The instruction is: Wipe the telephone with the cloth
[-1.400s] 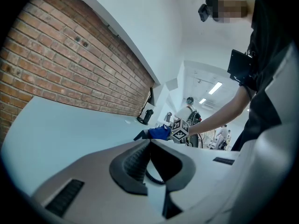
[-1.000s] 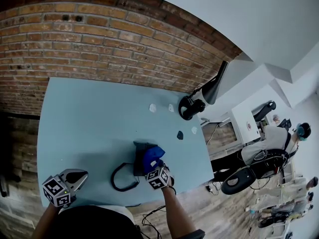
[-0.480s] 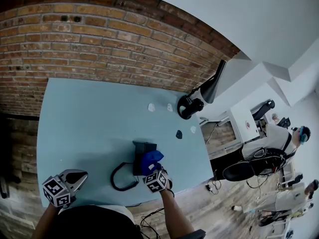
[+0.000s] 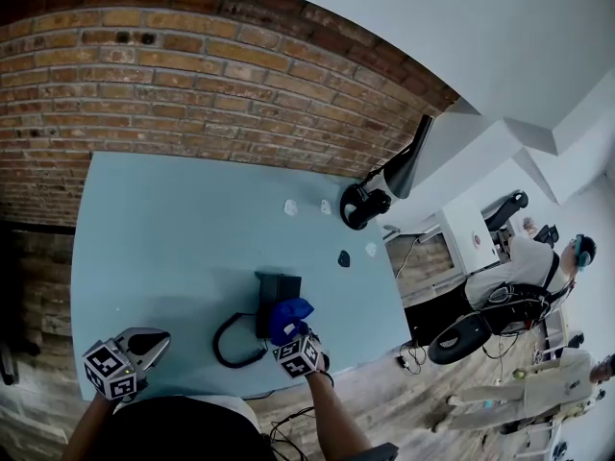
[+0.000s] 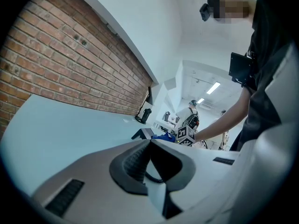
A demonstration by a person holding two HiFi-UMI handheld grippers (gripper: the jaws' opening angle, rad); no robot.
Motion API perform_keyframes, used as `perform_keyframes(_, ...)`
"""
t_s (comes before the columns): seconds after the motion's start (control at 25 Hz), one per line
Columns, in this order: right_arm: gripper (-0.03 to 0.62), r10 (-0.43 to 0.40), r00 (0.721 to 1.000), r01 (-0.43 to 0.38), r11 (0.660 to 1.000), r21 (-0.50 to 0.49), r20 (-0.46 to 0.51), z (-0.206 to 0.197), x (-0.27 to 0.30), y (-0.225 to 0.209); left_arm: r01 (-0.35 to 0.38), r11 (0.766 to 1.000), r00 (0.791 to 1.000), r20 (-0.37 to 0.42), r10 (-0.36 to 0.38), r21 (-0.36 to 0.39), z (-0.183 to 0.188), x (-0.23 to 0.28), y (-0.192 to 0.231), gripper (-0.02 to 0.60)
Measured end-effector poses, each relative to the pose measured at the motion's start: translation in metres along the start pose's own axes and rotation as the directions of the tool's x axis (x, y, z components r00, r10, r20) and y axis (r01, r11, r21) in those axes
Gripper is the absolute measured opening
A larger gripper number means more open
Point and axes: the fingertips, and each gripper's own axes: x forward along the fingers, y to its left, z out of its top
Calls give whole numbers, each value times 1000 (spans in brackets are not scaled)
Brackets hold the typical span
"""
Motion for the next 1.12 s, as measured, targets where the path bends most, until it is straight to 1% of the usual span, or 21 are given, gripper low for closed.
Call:
perform_keyframes(0.24, 67, 7, 1000, -7, 1000, 13, -3, -7, -3, 9, 5, 1000, 1000, -7, -5, -5, -4, -1, -2, 26)
perform_keyframes(0.48, 67, 33, 999, -32, 999, 33, -14, -15, -5, 20, 11, 1000, 1000, -2, -11, -3, -4, 0, -3, 26)
perform_keyframes(0.56, 67, 56, 998, -54, 996, 71, -23, -19, -7, 23, 12, 1000, 1000, 1, -12, -4, -3, 1, -3, 26)
perform_keyframes(0.64, 72, 100, 995, -94, 986, 134, -32, -27, -9, 27, 11, 1000, 1000, 5, -11, -5, -2, 1, -2, 26)
perform_keyframes(0.72, 86, 163, 986, -151, 960, 237, -31, -37, -11, 32, 9, 1000, 1000, 8, -9, -6, -1, 0, -1, 26)
perform_keyframes(0.76, 91, 193, 981, -179, 934, 310, -18, -44, -13, 33, 8, 1000, 1000, 9, -8, -7, 0, -1, 0, 26)
perform_keyframes(0.8, 93, 211, 977, -195, 897, 396, 4, -50, -17, 30, 6, 1000, 1000, 9, -6, -8, 0, -2, 1, 26)
perform_keyframes(0.84, 95, 206, 978, -194, 854, 482, 28, -55, -23, 21, 4, 1000, 1000, 9, -4, -9, 1, -3, 2, 26)
perform_keyframes(0.88, 97, 175, 983, -172, 816, 551, 47, -60, -29, 5, 2, 1000, 1000, 9, -2, -11, 1, -4, 3, 26)
perform_keyframes(0.92, 97, 123, 991, -130, 792, 596, 52, -64, -36, -15, 1, 1000, 1000, 9, -1, -11, 1, -4, 5, 26)
perform_keyframes(0.96, 98, 55, 998, -69, 787, 613, 41, -68, -42, -40, 1, 1000, 1000, 9, 0, -10, 1, -4, 6, 26)
perform_keyframes(1.0, 98, -21, 1000, 9, 803, 596, 14, -69, -48, -68, 1, 1000, 1000, 7, -1, -8, 2, -4, 8, 26)
perform_keyframes(1.04, 98, -103, 994, 100, 834, 542, -24, -67, -55, -96, 2, 1000, 1000, 6, -2, -7, 2, -4, 9, 26)
perform_keyframes(1.08, 98, -186, 980, 195, 871, 451, -65, -62, -62, -122, 4, 1000, 1000, 4, -4, -6, 3, -4, 10, 26)
perform_keyframes(1.12, 98, -262, 960, 281, 901, 331, -100, -54, -68, -146, 8, 1000, 1000, 1, -8, -7, 3, -3, 10, 26)
